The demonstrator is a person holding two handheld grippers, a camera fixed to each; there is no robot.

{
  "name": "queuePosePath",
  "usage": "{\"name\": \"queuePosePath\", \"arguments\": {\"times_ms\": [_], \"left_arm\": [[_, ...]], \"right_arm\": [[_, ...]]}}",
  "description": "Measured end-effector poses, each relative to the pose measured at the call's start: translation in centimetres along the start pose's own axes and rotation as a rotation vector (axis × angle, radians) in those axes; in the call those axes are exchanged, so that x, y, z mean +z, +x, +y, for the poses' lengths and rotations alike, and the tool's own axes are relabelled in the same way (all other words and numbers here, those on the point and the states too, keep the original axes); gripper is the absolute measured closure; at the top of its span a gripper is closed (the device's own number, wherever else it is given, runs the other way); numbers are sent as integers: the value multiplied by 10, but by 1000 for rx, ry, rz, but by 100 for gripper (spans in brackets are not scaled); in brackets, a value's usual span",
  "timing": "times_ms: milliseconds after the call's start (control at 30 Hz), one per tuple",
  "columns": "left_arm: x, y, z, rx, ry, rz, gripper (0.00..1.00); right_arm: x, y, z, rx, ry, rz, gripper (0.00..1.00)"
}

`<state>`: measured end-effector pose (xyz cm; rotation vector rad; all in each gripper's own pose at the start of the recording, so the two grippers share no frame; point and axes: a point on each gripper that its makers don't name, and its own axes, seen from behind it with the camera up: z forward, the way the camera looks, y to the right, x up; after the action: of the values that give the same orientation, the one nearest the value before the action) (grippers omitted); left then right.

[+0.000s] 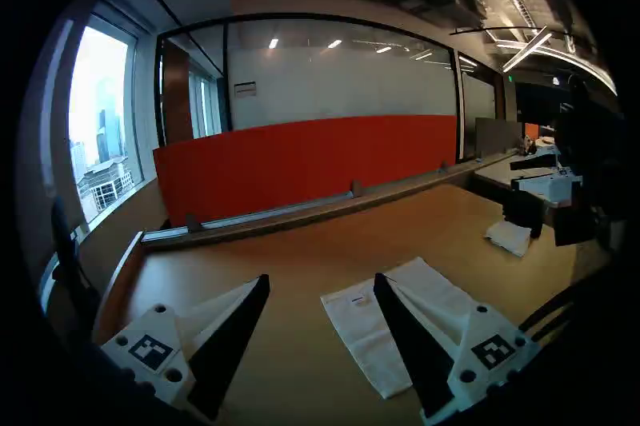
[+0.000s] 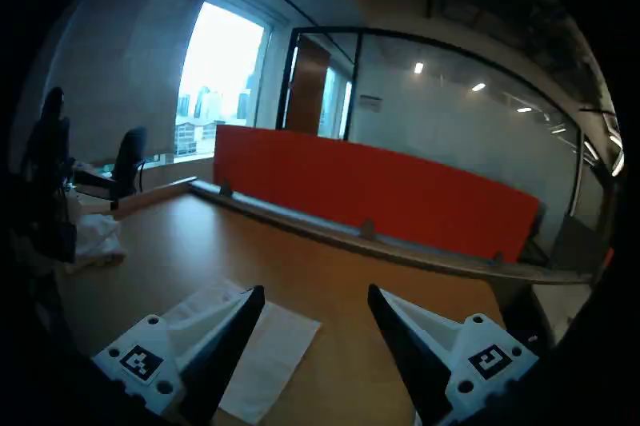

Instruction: Fold towel

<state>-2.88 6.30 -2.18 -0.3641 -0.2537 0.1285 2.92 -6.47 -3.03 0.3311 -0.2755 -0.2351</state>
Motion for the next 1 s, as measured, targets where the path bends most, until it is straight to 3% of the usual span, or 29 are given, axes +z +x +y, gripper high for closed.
{"name": "queuePosePath", "arguments": {"times_ms": [267,567,1000], "left_arm": [[7,-28,20,22,-79,-72,3],[17,-66,41,50,-132,-139,3],[32,-139,70,66,-196,-257,3]], "right_arm": [[6,-23,-21,-43,103,-82,0],[15,-59,-33,-40,142,-140,0],[27,-128,-54,-47,195,-238,0]]}}
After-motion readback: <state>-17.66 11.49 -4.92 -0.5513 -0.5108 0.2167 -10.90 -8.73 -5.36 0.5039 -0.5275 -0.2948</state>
